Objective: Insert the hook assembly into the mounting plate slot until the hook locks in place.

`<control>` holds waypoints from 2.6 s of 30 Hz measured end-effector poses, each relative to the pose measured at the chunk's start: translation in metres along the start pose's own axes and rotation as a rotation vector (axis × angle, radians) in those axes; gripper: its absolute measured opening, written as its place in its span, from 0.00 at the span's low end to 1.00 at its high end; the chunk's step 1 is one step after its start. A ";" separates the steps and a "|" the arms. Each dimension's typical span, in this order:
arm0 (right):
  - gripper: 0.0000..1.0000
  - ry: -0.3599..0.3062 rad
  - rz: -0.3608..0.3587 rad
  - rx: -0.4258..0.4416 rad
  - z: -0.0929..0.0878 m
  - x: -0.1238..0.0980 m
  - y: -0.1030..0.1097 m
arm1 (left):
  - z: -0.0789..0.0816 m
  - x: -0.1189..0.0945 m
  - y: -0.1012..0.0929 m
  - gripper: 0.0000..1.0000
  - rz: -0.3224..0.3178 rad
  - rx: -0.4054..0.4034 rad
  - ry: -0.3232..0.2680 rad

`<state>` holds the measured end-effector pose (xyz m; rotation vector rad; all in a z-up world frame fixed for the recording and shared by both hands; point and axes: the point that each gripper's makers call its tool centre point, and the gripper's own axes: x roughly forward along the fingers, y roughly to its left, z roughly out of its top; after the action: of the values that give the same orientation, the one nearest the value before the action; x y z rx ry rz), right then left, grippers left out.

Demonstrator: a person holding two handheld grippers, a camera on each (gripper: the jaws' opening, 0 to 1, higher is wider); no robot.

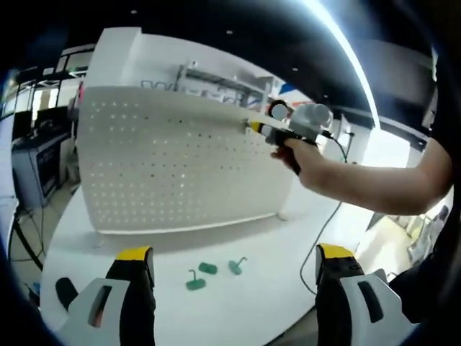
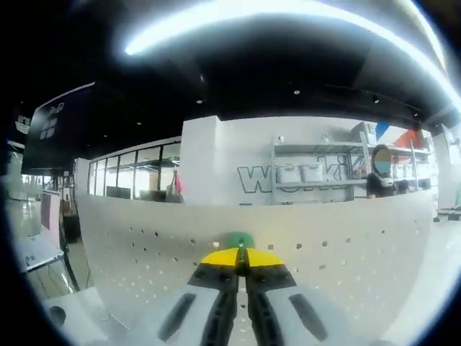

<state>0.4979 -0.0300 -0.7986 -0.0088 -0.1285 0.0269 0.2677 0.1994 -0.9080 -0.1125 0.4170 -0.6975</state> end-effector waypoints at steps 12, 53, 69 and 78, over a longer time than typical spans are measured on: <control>0.00 -0.049 -0.036 0.008 -0.004 0.002 -0.001 | -0.007 -0.001 0.006 0.94 0.013 -0.012 0.017; 0.24 0.049 0.047 0.025 0.003 -0.022 0.002 | -0.012 -0.011 0.006 0.95 0.031 -0.017 0.013; 0.32 0.171 0.100 0.054 -0.032 -0.073 -0.002 | -0.019 -0.014 -0.008 0.96 0.014 -0.003 0.037; 0.33 0.278 0.183 0.034 -0.060 -0.123 -0.001 | -0.019 -0.015 -0.012 0.97 0.006 0.006 0.042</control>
<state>0.3839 -0.0344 -0.8741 0.0095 0.1509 0.2102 0.2428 0.2005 -0.9177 -0.0910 0.4552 -0.6959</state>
